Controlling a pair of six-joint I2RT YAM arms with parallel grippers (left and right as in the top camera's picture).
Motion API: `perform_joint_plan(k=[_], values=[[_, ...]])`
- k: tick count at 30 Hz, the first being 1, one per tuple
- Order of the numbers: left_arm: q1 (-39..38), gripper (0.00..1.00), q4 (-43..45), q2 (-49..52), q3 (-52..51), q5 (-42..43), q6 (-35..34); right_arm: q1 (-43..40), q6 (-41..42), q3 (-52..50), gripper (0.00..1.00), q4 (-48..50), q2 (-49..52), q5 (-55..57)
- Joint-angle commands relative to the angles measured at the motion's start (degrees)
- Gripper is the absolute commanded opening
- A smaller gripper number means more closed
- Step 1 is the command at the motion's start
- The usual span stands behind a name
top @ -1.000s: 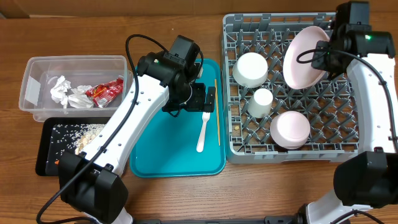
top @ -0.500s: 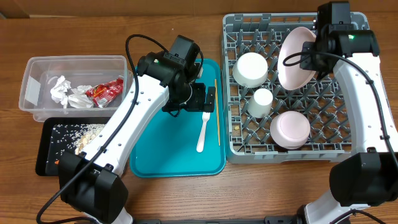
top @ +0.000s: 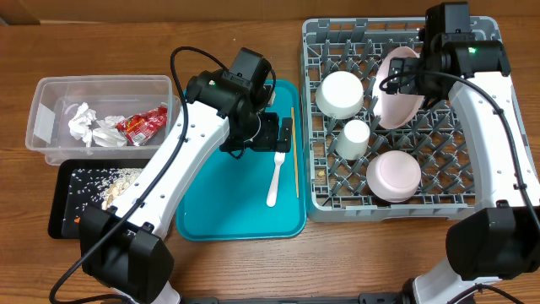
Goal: Sort waste into correct bins and load items into the dishwasher
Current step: 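Lower the plate upright into the slots and open the right gripper, then move the right gripper over the white fork on the teal tray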
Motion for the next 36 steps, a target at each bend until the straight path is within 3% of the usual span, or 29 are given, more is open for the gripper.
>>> perform_joint_plan(k=[1, 10, 14, 17, 24, 29, 36], values=[[-0.3, 1.0, -0.2, 0.2, 0.7, -0.3, 1.3, 0.2, 0.2, 0.2, 1.0, 0.2, 0.0, -3.0], [-0.3, 1.0, -0.2, 0.2, 0.7, -0.3, 1.3, 1.4, -0.2, 3.6, 1.0, -2.2, -5.4, -20.5], [-0.3, 1.0, -0.2, 0.2, 0.7, -0.3, 1.3, 2.7, -0.7, 3.7, 1.0, -4.2, -10.5, -34.0], [-0.3, 1.0, -0.2, 0.2, 0.7, -0.3, 1.3, 3.9, -4.8, 3.7, 1.0, -9.3, -11.4, -34.8], [-0.3, 1.0, -0.2, 0.2, 0.7, -0.3, 1.3, 4.5, -4.5, 3.1, 1.0, -19.3, -11.1, -40.9], [-0.3, 1.0, 3.2, 0.2, 0.7, 0.1, -1.3, 6.4, -4.9, 0.5, 1.0, -21.6, -11.1, -40.9], [1.6, 1.0, 1.2, 0.2, 0.7, -2.0, -1.3, 11.3, -5.2, -5.5, 1.0, -21.2, -11.1, -40.8]])
